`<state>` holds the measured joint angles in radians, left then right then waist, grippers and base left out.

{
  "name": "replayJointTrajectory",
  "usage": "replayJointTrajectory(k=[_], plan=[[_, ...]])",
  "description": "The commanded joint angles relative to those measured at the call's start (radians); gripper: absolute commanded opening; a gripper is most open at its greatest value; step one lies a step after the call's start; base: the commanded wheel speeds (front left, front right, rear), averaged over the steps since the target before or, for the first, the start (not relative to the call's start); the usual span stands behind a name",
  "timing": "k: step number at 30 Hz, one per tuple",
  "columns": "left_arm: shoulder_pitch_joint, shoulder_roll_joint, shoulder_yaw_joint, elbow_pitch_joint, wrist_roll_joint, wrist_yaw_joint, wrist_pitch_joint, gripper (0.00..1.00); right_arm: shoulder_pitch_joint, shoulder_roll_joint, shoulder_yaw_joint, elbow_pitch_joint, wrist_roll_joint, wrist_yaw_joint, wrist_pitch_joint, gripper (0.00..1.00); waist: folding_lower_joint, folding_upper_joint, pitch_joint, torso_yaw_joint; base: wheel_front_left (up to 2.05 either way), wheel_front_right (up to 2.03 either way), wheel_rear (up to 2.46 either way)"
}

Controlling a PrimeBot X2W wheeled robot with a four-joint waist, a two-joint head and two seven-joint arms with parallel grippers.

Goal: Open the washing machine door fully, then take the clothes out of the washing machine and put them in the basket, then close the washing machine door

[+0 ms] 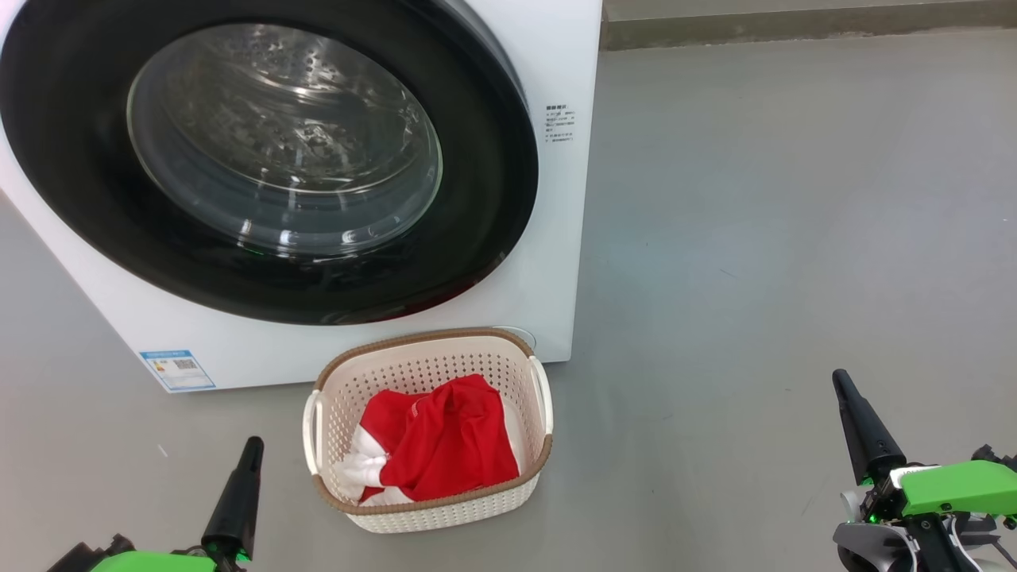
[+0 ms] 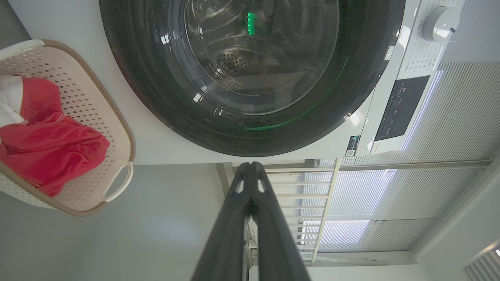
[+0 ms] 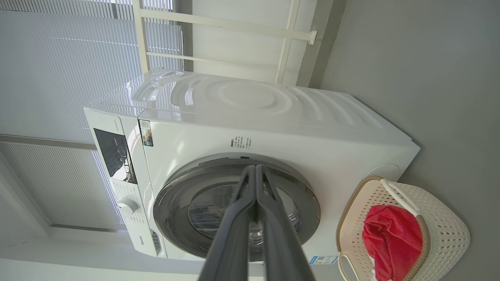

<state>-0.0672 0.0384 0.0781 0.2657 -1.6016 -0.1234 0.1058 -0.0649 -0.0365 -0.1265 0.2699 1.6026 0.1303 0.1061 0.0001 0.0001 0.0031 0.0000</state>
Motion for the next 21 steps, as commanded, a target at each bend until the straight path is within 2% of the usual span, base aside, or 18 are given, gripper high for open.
replayJointTrajectory(k=[1, 21], plan=[[-0.041, 0.012, 0.036, -0.02, -0.007, -0.007, 0.008, 0.0, -0.043, -0.015, 0.013, -0.025, 0.007, 0.0, 0.006, 0.0, 0.0, -0.0001, 0.0, 0.0, 0.0, 0.0, 0.0], [-0.041, 0.012, 0.036, -0.02, -0.007, -0.007, 0.007, 0.0, -0.043, -0.015, 0.013, -0.025, 0.006, 0.0, 0.007, 0.0, 0.0, -0.0001, 0.0, 0.0, 0.0, 0.0, 0.0]])
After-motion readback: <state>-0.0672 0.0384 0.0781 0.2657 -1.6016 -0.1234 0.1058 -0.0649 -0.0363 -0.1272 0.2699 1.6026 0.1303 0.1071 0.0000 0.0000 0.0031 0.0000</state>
